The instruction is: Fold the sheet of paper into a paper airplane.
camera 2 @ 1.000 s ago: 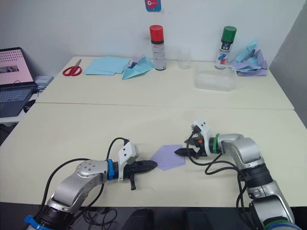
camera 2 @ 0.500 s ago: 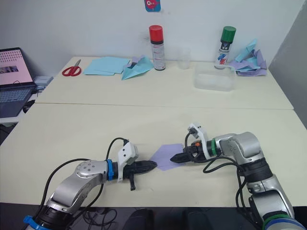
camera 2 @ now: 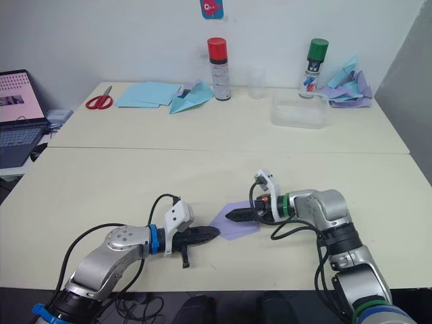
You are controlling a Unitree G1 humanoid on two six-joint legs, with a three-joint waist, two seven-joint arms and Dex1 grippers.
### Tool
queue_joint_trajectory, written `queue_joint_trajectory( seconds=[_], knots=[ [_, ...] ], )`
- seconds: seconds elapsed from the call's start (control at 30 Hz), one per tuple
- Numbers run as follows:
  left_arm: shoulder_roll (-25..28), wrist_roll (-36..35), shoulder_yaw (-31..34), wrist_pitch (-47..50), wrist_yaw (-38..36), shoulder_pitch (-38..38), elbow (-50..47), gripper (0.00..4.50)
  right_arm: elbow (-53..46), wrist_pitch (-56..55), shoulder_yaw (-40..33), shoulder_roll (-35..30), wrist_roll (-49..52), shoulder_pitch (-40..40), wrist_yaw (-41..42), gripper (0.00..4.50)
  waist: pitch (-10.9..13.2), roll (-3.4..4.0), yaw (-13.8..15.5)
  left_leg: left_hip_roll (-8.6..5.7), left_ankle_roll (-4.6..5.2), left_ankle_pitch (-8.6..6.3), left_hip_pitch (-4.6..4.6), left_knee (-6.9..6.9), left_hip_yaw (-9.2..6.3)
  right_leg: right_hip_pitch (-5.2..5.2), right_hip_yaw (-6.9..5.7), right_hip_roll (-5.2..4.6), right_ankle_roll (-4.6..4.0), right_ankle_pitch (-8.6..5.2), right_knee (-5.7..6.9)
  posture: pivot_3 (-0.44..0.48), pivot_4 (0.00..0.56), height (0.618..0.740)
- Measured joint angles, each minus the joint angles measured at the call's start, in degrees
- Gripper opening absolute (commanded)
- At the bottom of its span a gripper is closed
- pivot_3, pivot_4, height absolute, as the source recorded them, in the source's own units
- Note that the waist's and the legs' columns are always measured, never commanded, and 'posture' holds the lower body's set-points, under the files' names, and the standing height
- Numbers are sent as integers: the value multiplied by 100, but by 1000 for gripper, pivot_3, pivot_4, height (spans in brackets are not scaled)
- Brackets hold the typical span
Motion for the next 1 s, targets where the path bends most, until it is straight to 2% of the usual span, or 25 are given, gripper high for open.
queue_joint_trajectory(
  seconds=[0.07,0.37,0.4,0.67,1.0],
  knots=[
    [8,0,-11,-5,-9,5,0,0,102,-178,14,17,-96,-4,-26,3573,0,0,1,-1,0,0,-1,0,1,-1,0,0,0,0,0,0,150,740],
    [50,1,-32,-81,-20,49,-17,0,154,-499,231,-182,-329,-1,88,134,1,1,4,0,0,0,-9,-4,1,-7,1,-3,-2,-2,-5,0,150,740],
    [52,1,-34,-85,-20,49,-18,0,129,-588,279,-220,-367,-1,143,26,1,1,4,0,0,0,-9,-4,1,-8,0,-3,-2,-2,-5,0,150,740],
    [79,1,-40,-91,-44,60,-28,0,-382,-1677,605,-535,-658,194,645,26,2,1,2,1,0,0,-10,-5,1,-8,0,-3,-2,-3,-7,0,150,740],
    [112,5,-35,-103,-51,89,-37,0,-618,-3962,948,-711,-1368,682,1376,26,2,1,-3,2,0,-1,-6,-7,1,-8,0,-1,-5,-5,-7,0,150,740]
  ],
)
